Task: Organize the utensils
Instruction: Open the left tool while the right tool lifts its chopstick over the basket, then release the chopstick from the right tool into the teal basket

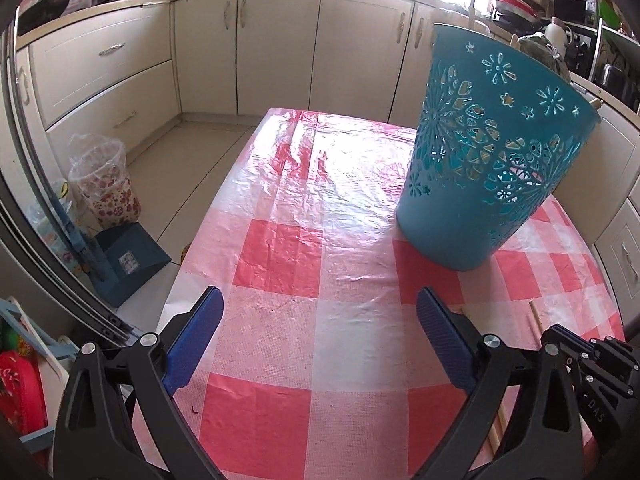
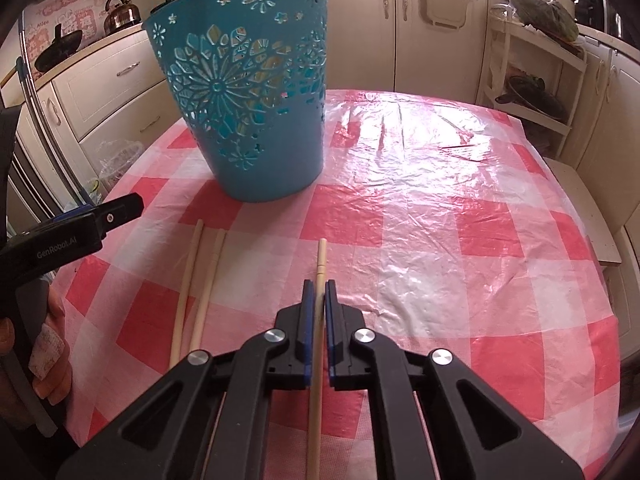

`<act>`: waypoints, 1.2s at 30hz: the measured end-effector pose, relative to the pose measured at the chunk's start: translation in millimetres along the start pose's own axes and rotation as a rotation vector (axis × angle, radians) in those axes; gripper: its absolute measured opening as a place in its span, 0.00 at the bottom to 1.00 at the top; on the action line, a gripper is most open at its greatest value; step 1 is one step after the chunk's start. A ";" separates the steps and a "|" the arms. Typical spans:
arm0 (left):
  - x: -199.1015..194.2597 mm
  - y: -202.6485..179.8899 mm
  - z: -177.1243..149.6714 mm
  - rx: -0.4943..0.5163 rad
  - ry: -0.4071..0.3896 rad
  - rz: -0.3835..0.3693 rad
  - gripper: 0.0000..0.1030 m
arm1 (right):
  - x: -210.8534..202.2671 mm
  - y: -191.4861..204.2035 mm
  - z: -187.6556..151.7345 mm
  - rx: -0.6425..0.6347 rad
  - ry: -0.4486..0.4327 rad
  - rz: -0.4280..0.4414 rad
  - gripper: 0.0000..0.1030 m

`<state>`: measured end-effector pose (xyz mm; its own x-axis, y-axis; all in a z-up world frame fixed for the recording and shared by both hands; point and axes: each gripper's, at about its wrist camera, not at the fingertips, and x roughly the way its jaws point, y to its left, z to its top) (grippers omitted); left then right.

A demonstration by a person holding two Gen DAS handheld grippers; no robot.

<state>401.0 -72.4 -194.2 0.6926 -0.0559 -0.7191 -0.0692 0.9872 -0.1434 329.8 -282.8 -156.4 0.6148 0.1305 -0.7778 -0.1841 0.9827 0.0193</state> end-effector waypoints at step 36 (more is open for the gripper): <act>1.5 8.0 0.4 -0.048 0.001 -0.074 0.90 | -165.5 11.3 142.2 0.049 -0.557 0.383 0.04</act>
<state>401.7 -64.5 -196.2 0.6964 -0.1284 -0.7061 -0.0528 0.9721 -0.2287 335.0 -274.6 61.9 0.8191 0.5059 -0.2704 -0.4408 0.8567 0.2677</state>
